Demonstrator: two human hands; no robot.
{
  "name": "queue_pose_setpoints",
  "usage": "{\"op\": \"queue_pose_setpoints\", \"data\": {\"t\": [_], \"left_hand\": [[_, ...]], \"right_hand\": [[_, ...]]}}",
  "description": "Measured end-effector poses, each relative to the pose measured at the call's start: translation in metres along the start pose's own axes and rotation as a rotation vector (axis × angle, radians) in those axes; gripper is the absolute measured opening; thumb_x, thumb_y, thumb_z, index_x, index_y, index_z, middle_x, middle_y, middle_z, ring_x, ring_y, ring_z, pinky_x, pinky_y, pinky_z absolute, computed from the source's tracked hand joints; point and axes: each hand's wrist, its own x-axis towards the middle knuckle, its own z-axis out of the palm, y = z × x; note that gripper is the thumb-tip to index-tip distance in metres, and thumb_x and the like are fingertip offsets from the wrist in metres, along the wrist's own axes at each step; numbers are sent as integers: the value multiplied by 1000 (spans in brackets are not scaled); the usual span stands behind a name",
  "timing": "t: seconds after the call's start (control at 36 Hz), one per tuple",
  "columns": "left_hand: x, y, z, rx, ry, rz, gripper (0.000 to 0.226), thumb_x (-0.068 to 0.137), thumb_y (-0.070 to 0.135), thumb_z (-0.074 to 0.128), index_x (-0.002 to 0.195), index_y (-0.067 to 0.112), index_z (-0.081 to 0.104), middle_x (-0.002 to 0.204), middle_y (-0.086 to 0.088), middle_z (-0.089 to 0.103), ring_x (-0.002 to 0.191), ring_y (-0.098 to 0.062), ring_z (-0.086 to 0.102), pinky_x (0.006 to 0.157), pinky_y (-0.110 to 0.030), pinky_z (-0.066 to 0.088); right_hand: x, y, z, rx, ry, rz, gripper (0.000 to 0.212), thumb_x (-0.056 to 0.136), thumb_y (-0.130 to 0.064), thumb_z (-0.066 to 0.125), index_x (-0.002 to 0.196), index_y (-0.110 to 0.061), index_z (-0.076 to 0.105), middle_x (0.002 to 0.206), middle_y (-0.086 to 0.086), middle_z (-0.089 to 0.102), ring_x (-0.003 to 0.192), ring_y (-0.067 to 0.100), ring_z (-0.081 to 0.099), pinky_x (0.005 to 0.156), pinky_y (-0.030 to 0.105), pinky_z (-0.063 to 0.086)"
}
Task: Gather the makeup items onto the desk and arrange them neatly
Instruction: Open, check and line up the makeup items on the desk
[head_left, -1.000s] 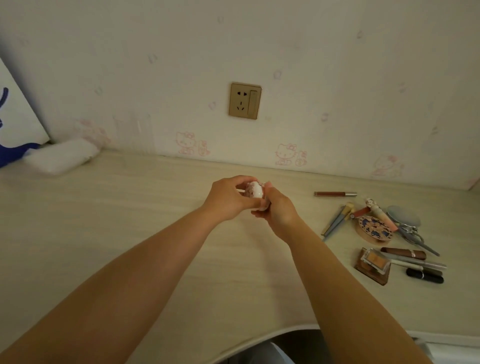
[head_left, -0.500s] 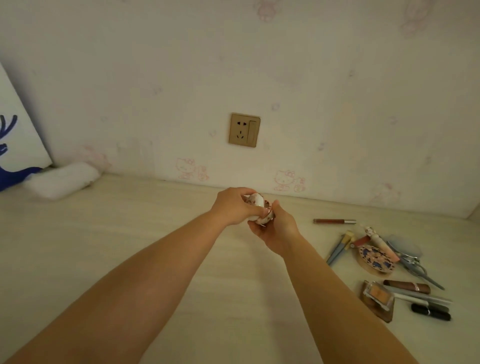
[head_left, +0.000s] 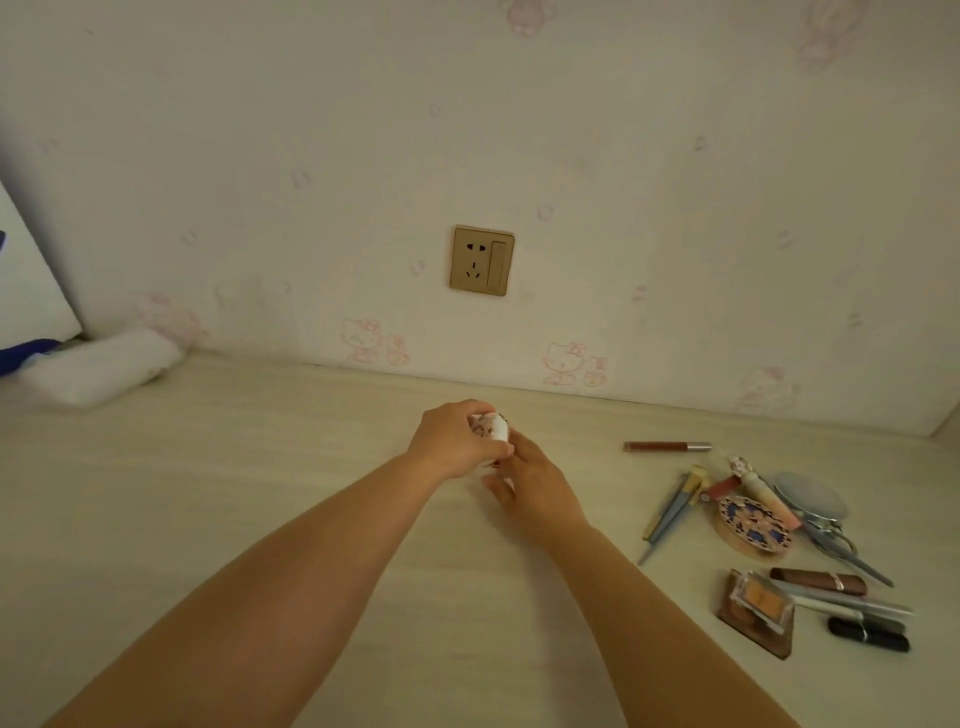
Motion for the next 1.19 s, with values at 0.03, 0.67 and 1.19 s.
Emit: {"op": "queue_pose_setpoints", "data": {"t": [0.03, 0.67, 1.19], "left_hand": [[0, -2, 1, -13, -5, -1, 54, 71, 34, 77, 121, 29, 59, 112, 5, 60, 103, -11, 54, 81, -19, 39], [16, -57, 17, -413, 9, 13, 51, 82, 21, 71, 127, 30, 50, 121, 8, 54, 104, -7, 58, 70, -1, 44], [68, -65, 29, -277, 176, 126, 40, 87, 21, 65, 125, 17, 53, 107, 17, 53, 93, -9, 61, 84, -33, 54]], "right_hand": [[1, 1, 2, -4, 3, 10, 39, 95, -24, 47, 134, -17, 51, 150, -3, 35, 136, 15, 35, 107, 29, 35], [25, 16, 27, -5, 7, 84, 36, 100, -29, 39, 134, -26, 50, 147, -3, 38, 139, 16, 26, 105, 28, 31], [84, 43, 48, 2, 135, 115, 35, 100, -31, 40, 131, -24, 54, 139, -1, 45, 130, 17, 35, 100, 26, 34]]}}
